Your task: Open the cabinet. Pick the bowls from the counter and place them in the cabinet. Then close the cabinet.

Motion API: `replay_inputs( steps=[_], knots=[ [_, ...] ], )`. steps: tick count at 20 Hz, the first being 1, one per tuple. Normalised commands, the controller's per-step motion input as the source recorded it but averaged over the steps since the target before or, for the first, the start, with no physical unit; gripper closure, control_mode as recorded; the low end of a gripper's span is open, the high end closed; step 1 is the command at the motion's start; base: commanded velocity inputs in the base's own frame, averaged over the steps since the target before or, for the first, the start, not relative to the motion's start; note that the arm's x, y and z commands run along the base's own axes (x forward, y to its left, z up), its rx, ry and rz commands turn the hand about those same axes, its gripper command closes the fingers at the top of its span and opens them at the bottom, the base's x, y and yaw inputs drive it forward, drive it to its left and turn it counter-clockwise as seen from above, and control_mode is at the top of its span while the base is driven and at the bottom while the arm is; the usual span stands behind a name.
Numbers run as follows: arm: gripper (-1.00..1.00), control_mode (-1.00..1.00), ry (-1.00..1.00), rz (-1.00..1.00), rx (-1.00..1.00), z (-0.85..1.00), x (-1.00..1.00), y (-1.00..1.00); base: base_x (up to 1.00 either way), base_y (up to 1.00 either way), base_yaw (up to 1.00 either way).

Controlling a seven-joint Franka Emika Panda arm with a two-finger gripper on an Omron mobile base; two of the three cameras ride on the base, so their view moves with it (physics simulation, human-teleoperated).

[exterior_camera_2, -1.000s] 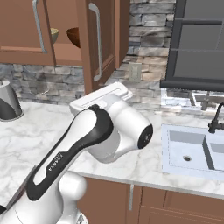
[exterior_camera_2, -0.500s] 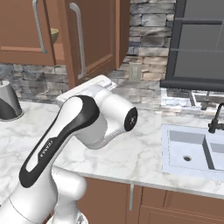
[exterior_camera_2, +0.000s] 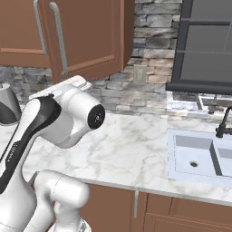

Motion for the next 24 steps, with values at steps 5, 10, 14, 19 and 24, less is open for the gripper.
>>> replay_inputs(
  steps=[5,10,14,19,24],
  knots=[
    [-1.0,-1.0,0.07,-0.2,-0.01,0.08,0.63,0.4,0.0,0.0,0.0],
    [-1.0,-1.0,0.14,-0.28,0.06,0.23,0.99,0.03,0.0,0.0,0.0],
    [-1.0,-1.0,0.19,-0.34,0.08,0.1,1.0,0.05,0.0,0.0,0.0],
    [-1.0,-1.0,0.11,-0.38,0.08,0.0,0.93,0.4,0.0,0.0,0.0],
    [-1.0,-1.0,0.1,-0.39,0.07,-0.03,0.92,0.54,0.0,0.0,0.0]
  ],
)
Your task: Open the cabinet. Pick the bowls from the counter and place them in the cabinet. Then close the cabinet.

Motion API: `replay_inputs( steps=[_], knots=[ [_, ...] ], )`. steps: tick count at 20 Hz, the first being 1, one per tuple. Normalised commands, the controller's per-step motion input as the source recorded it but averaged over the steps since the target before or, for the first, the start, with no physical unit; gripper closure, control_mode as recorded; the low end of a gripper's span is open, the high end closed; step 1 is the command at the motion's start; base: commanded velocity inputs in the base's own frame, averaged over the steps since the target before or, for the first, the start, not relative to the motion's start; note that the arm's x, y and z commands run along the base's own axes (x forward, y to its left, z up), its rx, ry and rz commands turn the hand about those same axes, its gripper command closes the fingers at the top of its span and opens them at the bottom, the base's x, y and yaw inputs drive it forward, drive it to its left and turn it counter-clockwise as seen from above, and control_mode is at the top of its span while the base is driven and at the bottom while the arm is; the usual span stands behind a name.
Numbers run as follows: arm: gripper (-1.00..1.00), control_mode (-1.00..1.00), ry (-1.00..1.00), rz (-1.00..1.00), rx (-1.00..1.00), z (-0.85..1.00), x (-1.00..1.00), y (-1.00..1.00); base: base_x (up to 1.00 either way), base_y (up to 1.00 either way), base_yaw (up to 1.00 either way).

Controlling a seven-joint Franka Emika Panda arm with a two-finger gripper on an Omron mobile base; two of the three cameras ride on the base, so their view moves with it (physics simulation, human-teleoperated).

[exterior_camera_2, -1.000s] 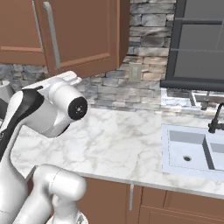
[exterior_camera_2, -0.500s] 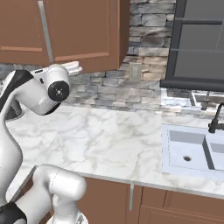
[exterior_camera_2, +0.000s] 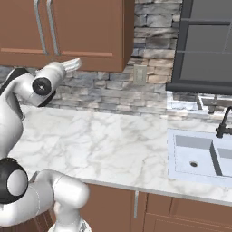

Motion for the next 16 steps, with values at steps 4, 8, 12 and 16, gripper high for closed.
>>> replay_inputs(
  steps=[4,8,12,16],
  knots=[
    [-1.0,-1.0,0.04,-0.42,0.1,-0.16,0.99,0.57,0.0,0.0,0.0],
    [-1.0,-1.0,-0.02,-0.45,0.23,-0.41,0.82,0.74,0.0,0.0,0.0],
    [-1.0,-1.0,-0.24,-0.44,0.22,-0.01,0.71,0.77,0.0,0.0,0.0],
    [-1.0,-1.0,-0.31,-0.41,0.08,0.37,0.7,0.82,0.0,0.0,0.0]
  ],
)
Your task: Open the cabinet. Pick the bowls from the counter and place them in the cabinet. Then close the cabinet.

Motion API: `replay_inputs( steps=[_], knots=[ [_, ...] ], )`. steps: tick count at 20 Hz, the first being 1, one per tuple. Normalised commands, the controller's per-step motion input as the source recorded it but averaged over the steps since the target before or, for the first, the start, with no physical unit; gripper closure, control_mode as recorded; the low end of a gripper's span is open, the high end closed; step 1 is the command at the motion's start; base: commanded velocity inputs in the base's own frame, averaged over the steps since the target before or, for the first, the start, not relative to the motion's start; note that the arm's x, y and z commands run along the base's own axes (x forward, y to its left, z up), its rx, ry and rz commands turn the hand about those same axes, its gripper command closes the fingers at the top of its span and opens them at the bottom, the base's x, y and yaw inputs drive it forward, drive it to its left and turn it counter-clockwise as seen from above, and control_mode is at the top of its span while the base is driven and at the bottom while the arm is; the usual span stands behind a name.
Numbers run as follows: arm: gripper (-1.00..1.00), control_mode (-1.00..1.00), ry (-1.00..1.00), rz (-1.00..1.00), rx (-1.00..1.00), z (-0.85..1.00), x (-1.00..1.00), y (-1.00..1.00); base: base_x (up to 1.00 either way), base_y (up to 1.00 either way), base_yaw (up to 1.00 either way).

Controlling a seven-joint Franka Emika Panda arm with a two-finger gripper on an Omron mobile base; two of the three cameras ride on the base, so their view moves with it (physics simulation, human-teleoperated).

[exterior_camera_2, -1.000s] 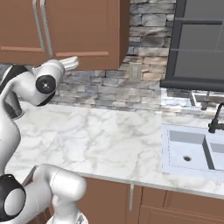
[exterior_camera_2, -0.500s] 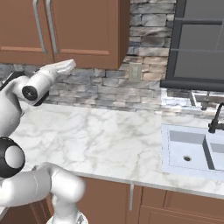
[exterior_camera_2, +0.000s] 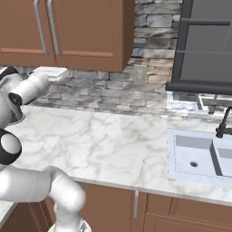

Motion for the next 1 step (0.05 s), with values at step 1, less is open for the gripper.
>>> replay_inputs(
  steps=[1],
  knots=[
    [-1.0,-1.0,-0.31,-0.31,0.07,0.63,0.84,0.88,0.0,0.0,0.0]
  ],
)
